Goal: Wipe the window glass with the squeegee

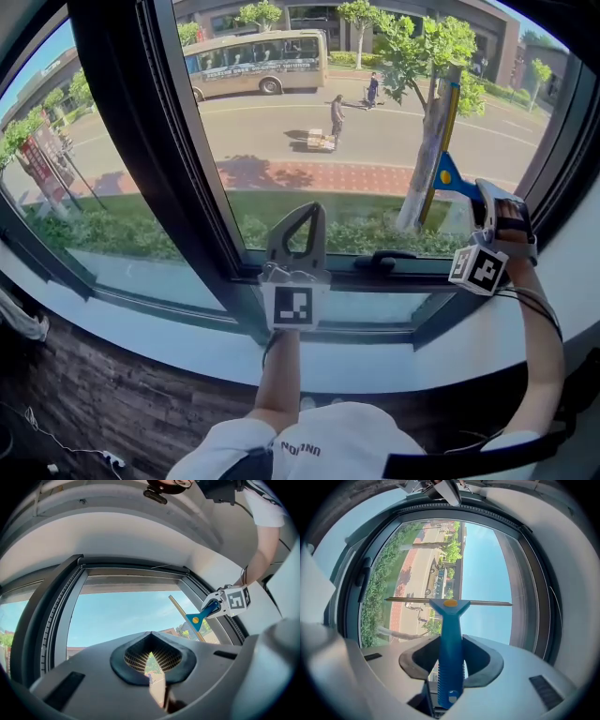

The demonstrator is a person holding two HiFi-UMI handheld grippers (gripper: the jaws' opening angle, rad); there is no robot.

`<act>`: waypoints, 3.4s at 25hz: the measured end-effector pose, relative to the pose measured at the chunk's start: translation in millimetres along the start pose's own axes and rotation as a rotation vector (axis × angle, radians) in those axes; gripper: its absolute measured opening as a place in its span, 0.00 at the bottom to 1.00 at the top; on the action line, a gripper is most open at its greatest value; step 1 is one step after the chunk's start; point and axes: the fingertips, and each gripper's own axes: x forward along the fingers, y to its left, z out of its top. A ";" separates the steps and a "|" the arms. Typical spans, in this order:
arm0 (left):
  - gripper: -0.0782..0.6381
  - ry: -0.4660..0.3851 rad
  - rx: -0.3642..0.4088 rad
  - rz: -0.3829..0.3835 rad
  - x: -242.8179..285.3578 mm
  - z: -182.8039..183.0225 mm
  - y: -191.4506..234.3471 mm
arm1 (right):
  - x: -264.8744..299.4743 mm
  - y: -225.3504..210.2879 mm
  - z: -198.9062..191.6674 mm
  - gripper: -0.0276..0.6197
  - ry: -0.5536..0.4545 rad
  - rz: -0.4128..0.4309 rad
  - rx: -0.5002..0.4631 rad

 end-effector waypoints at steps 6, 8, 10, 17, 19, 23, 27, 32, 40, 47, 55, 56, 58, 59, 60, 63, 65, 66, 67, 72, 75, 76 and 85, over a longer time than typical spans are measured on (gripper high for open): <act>0.11 0.009 0.000 -0.017 1.5 -0.6 -6.5 | 1.9 5.2 -58.1 0.27 0.101 -0.011 -0.008; 0.11 -0.004 -0.025 -0.013 2.0 0.9 -6.1 | 2.3 7.5 -72.4 0.27 0.127 -0.003 0.012; 0.11 -0.009 -0.055 -0.004 1.5 0.9 -4.1 | 1.9 10.0 -83.9 0.27 0.148 -0.001 0.021; 0.11 -0.007 -0.063 0.014 -1.8 2.2 -0.3 | -1.1 19.6 -128.4 0.27 0.224 0.028 0.051; 0.11 -0.004 -0.060 0.020 -2.4 1.8 1.0 | -1.0 20.7 -142.6 0.27 0.250 0.037 0.062; 0.11 0.004 -0.062 0.030 -5.0 2.8 3.8 | -1.8 22.0 -172.2 0.27 0.306 0.038 0.073; 0.11 -0.001 -0.049 0.037 -8.6 7.3 5.9 | -4.9 23.0 -207.0 0.27 0.395 0.047 0.159; 0.11 0.015 -0.028 0.033 -10.2 5.3 6.1 | -8.5 33.7 -238.0 0.27 0.484 0.058 0.191; 0.11 0.030 -0.018 0.028 -12.1 4.1 7.9 | -11.2 46.4 -255.7 0.27 0.556 0.067 0.066; 0.11 0.028 -0.016 0.033 -18.0 5.2 10.9 | -29.6 26.2 -230.9 0.27 0.485 -0.007 0.074; 0.11 0.035 0.005 0.047 -23.1 4.6 19.6 | -38.9 9.5 -85.3 0.27 0.155 -0.117 0.126; 0.11 0.034 0.015 0.046 -23.7 6.4 19.9 | -39.4 8.1 -61.4 0.27 0.105 -0.117 0.142; 0.11 0.038 0.015 0.050 -26.6 8.1 19.4 | -41.8 6.2 -18.3 0.27 0.012 -0.114 0.167; 0.11 0.044 0.016 0.054 -28.6 7.7 19.7 | -42.8 5.4 1.6 0.27 -0.031 -0.117 0.170; 0.11 0.053 0.024 0.057 -31.0 6.7 21.1 | -43.5 4.9 21.4 0.27 -0.073 -0.121 0.169; 0.11 0.087 0.069 0.078 -39.9 4.5 33.5 | -44.7 5.7 81.4 0.27 -0.191 -0.121 0.172; 0.11 0.097 0.084 0.101 -48.7 5.0 43.1 | -46.7 9.3 119.1 0.27 -0.262 -0.109 0.175; 0.11 0.099 0.088 0.111 -54.6 5.6 47.0 | -49.0 12.6 136.7 0.27 -0.296 -0.101 0.178; 0.11 0.101 0.097 0.118 -61.4 6.0 50.5 | -51.9 16.5 153.5 0.27 -0.329 -0.093 0.181; 0.11 0.123 0.111 0.176 -96.5 -2.1 72.5 | -58.0 34.2 222.2 0.27 -0.450 -0.066 0.197; 0.11 0.132 0.067 0.206 -108.5 -7.4 82.2 | -58.6 40.3 255.9 0.27 -0.505 -0.046 0.219; 0.11 0.143 0.077 0.208 -112.1 -7.8 84.8 | -59.5 41.7 267.4 0.27 -0.524 -0.046 0.211; 0.11 0.166 0.086 0.278 -132.9 -12.7 104.8 | -43.2 66.1 347.7 0.27 -0.583 -0.022 0.191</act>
